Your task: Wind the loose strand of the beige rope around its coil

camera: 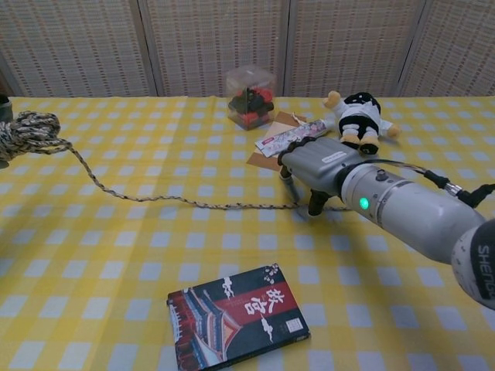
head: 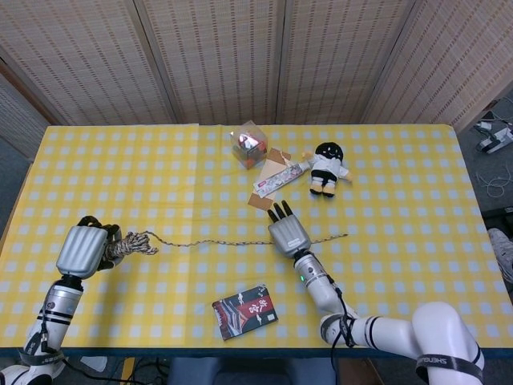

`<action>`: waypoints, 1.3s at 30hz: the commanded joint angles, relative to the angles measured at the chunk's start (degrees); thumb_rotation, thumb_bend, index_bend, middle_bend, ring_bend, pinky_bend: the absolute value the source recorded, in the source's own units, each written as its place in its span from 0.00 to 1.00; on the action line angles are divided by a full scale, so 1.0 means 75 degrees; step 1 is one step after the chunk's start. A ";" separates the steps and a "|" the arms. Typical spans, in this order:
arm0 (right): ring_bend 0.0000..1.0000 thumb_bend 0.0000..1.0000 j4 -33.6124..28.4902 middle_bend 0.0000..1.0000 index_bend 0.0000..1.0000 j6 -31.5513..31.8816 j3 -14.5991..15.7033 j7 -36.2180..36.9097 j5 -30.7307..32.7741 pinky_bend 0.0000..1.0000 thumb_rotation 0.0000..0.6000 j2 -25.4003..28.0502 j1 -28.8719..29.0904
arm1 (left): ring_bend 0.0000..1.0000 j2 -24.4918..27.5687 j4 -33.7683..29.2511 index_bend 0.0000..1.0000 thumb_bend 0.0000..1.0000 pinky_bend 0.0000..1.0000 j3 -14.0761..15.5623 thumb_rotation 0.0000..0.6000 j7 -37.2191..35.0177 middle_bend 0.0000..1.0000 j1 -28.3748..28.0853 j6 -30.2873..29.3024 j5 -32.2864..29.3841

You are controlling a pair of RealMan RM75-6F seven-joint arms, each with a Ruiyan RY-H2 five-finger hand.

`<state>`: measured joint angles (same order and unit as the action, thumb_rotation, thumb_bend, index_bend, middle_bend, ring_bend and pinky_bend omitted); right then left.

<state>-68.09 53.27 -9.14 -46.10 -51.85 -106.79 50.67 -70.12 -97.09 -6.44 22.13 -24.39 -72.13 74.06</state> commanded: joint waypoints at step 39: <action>0.00 0.37 -0.4635 0.16 0.63 0.1062 0.0235 -0.0229 -0.1775 0.00 1.00 0.2714 -0.0244 | 0.56 -0.0243 -0.0406 0.74 0.27 0.29 -0.1415 1.00 0.0624 0.76 -0.1309 0.0791 -0.2351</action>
<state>-99.24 60.08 -7.80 -46.97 -62.55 -89.08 48.89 -70.53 -99.94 -16.06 24.41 -32.49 -66.37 58.78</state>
